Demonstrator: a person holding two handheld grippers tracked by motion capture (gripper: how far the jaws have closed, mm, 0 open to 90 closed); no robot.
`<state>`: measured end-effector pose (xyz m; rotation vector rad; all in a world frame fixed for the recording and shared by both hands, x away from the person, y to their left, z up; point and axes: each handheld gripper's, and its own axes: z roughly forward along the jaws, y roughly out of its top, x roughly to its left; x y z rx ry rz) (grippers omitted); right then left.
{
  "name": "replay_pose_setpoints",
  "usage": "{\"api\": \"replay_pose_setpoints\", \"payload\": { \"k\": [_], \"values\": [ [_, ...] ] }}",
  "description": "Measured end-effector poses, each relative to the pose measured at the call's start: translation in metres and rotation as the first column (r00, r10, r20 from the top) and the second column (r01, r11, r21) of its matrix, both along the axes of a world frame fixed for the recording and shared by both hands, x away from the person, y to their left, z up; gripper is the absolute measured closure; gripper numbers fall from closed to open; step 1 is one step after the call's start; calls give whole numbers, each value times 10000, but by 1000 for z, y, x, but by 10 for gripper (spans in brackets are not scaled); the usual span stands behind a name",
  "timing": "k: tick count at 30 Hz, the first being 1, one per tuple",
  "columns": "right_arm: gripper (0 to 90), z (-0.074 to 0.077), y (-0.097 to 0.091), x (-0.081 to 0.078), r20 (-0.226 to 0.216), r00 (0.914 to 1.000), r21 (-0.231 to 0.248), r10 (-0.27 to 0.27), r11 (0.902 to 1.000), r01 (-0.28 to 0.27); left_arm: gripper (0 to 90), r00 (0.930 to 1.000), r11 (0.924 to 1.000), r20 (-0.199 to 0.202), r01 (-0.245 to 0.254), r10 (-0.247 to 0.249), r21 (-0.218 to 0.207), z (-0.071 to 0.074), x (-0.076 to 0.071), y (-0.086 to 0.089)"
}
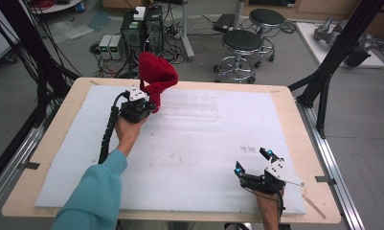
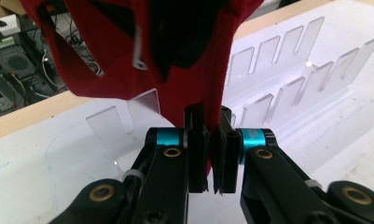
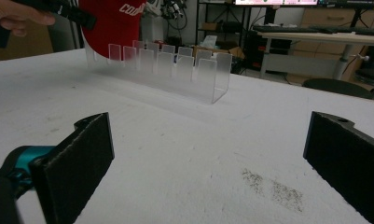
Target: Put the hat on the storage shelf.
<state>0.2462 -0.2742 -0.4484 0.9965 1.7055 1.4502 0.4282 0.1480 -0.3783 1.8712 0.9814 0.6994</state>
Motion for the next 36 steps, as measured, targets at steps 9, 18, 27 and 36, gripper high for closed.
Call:
{"api": "replay_pose_setpoints", "payload": {
  "k": [9, 18, 27, 36],
  "values": [
    [4, -3, 4, -4, 401, 9991, -344, -122, 9993, 136, 840, 9996, 9996, -137, 230, -233, -157, -7, -3, 3],
    [4, -4, 3, -6, 646, 9978, -197, -176, 9996, 189, 795, 9983, 9989, -413, 414, -423, -215, -18, -4, 4],
    [5, -5, 0, -7, 688, 9975, 57, -183, 9998, 179, 480, 9977, 9998, -660, 139, -148, -136, -19, -5, 8],
    [5, -5, 0, -7, 708, 9973, 55, -170, 9998, 167, 177, 9911, 9909, -363, 1268, -1285, -449, -17, -27, 38]
  ]
}}
